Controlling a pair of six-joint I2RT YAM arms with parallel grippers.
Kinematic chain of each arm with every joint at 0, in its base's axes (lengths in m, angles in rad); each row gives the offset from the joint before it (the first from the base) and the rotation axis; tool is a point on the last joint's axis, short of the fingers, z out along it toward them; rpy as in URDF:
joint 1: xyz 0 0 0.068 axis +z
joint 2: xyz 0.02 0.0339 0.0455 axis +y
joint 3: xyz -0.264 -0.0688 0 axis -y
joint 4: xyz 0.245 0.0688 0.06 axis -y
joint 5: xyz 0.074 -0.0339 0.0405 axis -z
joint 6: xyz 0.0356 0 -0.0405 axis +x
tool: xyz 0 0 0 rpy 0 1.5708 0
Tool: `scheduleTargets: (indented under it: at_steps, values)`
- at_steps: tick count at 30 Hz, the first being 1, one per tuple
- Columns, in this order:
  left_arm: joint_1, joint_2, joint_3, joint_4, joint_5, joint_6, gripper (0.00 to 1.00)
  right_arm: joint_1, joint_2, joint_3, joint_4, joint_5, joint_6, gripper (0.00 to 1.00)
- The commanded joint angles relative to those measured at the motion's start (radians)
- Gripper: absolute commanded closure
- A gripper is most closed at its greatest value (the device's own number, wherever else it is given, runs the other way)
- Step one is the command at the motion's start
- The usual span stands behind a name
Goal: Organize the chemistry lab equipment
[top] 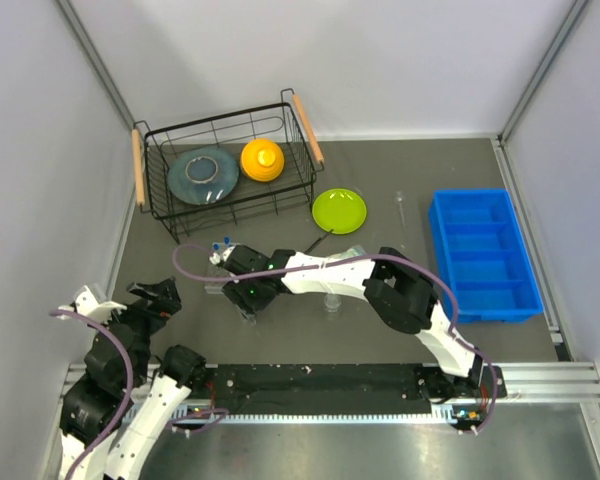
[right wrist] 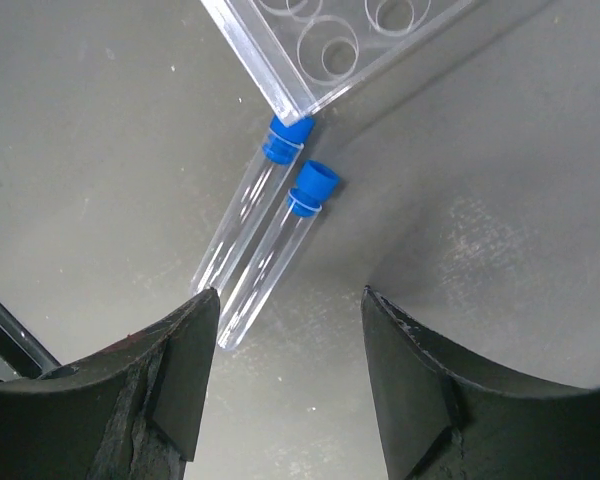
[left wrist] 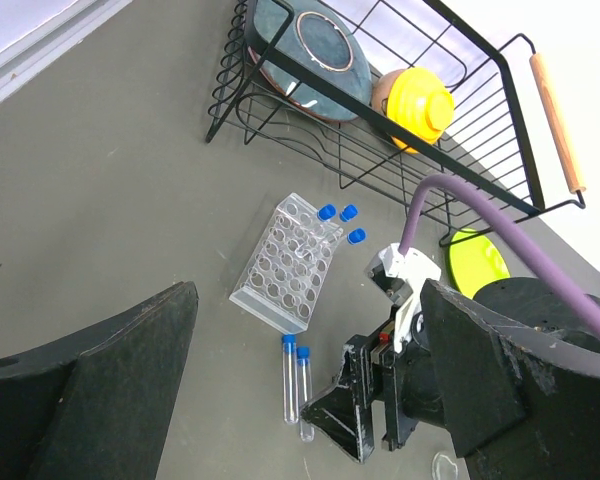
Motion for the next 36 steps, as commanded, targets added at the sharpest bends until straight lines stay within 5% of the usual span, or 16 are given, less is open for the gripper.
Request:
scheduleTargets:
  at_steps: [1, 17, 28, 36]
  values:
    - [0.005, -0.16, -0.009, 0.037, 0.003, 0.015, 0.02, 0.015, 0.018, 0.06, 0.0, 0.02, 0.007, 0.41]
    - [0.005, -0.16, -0.012, 0.047, 0.014, 0.023, 0.02, 0.02, 0.014, 0.034, -0.026, 0.178, -0.002, 0.54]
    - [0.004, -0.146, -0.015, 0.064, 0.037, 0.037, 0.02, 0.015, 0.008, 0.011, -0.026, 0.203, -0.031, 0.81]
    - [0.004, -0.08, 0.006, 0.046, 0.104, -0.008, 0.01, -0.008, 0.02, 0.011, -0.023, 0.204, -0.066, 0.8]
